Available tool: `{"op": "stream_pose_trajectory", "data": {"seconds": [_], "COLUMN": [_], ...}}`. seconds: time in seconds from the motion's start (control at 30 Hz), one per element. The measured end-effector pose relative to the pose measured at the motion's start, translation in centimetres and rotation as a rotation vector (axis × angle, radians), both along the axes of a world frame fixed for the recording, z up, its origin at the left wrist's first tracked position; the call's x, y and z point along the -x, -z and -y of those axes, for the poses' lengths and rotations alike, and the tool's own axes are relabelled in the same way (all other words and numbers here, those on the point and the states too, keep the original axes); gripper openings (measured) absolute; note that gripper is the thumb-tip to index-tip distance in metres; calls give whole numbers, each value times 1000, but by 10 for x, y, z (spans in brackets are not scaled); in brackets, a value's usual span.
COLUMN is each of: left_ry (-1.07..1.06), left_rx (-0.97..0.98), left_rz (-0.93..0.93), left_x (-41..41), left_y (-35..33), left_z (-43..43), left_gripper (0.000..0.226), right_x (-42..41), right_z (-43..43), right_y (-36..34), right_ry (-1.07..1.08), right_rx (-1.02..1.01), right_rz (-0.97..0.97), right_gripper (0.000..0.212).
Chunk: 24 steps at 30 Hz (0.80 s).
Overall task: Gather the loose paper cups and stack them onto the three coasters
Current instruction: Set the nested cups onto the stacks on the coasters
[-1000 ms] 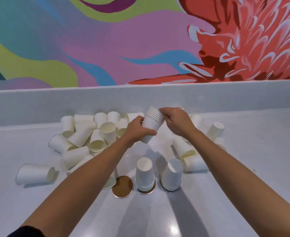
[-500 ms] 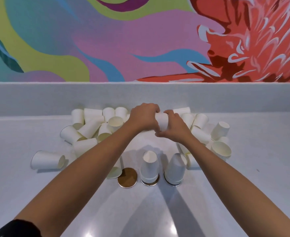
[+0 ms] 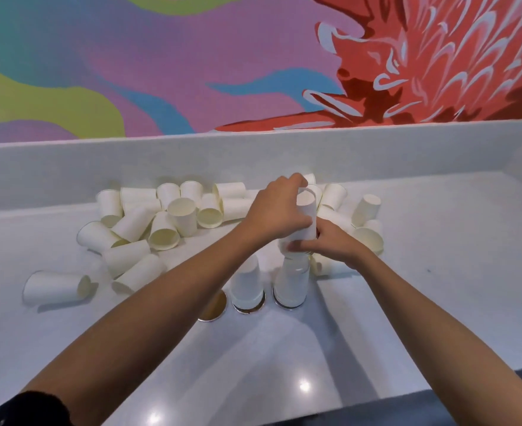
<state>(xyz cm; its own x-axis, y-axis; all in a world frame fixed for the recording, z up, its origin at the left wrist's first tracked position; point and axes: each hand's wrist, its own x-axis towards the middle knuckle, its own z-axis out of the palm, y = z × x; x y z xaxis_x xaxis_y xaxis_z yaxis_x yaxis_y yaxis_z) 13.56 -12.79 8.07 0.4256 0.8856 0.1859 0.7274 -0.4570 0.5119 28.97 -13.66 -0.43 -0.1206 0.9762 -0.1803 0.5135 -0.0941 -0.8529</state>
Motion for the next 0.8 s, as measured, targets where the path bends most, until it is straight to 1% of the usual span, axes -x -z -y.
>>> {"op": "stream_pose_trajectory", "data": {"seconds": [0.13,0.23,0.3,0.33,0.47,0.57,0.6,0.7,0.8], "left_ry": [13,13,5,-1,-18,-25,-26,-17,1], "left_rx": [-58,-54,-45,-47,-54,-58,-62,-44,-8], "left_rz": [-69,-104,-97,-90,-65,-55,-54,-75,-119], "left_x": [-8,-11,-11,-11,-11,-11,-11,-8,-6], "left_y": [6,14,19,20,23,22,22,28,37], "left_z": [12,16,19,20,21,22,22,24,26], "left_gripper": [58,58,59,59,58,59,58,57,59], "right_x": [-6,-5,-3,-2,-1,-3,-3,-5,-3], "right_z": [13,19,22,23,24,22,21,20,21], "right_y": [5,10,14,16,19,19,18,21,25], "right_ry": [-27,-44,-58,-59,-67,-82,-88,-108,-130], "right_rx": [-4,-5,-1,-2,-22,-35,-32,9,46], "right_rz": [-3,21,35,32,21,32,43,100,142], "right_gripper": [53,63,72,73,67,69,70,62,58]}}
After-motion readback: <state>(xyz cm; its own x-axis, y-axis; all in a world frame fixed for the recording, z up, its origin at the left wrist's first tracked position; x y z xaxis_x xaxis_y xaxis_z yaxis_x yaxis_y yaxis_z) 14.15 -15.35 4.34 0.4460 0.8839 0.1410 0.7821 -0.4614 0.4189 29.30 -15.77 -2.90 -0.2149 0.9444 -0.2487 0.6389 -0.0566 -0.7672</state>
